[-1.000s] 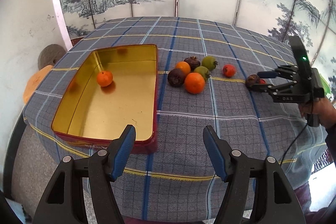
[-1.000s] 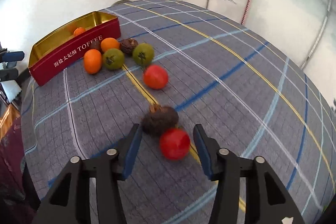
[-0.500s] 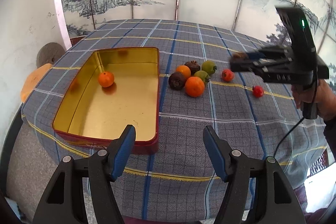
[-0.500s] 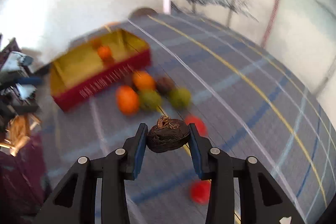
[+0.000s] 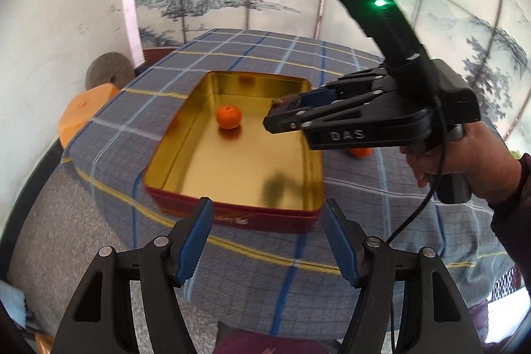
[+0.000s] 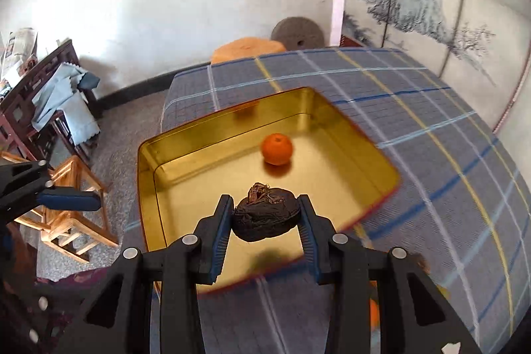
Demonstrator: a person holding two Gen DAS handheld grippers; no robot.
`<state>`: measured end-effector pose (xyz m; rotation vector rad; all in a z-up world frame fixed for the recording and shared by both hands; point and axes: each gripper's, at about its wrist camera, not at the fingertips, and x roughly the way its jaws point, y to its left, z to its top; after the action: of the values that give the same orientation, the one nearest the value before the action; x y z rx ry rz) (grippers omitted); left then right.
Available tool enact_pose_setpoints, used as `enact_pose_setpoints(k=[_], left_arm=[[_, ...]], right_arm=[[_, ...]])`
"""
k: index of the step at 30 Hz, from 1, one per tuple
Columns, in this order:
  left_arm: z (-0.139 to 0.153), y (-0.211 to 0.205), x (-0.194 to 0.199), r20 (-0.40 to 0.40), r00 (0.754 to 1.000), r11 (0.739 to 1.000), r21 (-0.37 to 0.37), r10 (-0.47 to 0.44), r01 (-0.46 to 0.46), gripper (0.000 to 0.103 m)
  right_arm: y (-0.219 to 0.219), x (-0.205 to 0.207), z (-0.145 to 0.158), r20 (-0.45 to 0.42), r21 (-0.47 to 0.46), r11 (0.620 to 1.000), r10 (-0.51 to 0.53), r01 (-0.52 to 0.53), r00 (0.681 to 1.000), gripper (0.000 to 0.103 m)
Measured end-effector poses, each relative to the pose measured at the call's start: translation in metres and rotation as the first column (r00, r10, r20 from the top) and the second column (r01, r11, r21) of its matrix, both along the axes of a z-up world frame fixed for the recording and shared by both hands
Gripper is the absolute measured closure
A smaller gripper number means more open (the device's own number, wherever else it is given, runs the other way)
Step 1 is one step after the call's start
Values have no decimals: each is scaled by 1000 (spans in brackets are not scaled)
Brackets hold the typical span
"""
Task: Organize fruits
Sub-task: 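Lower the brown fruit into the tin and open the right gripper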
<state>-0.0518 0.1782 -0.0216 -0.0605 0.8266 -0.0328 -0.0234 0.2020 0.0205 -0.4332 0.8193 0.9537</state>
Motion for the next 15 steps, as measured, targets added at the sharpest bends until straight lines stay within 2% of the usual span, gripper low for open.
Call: enact_pose_setpoints(k=[5,10,11,15], left_arm=[[-4,10,-5,5,999,998,44,49,-49,32],[-6,16,-10,6,998,996,56,64,-65,29],[-6,16,-10,5,998,996,59,65,-66,28],[-7,13,-13,4,998,995,78,68,-68,26]], right_arm=[[31,12,-12,-50,-19,1000,-20,20,999,67],[49,24,-21,-79,-26,997,-78,77,994,65],[50,25,-20,-84,-15,996,-86,85,993,62],[42,27,-4,-106,123,985,-111,124,988,34]])
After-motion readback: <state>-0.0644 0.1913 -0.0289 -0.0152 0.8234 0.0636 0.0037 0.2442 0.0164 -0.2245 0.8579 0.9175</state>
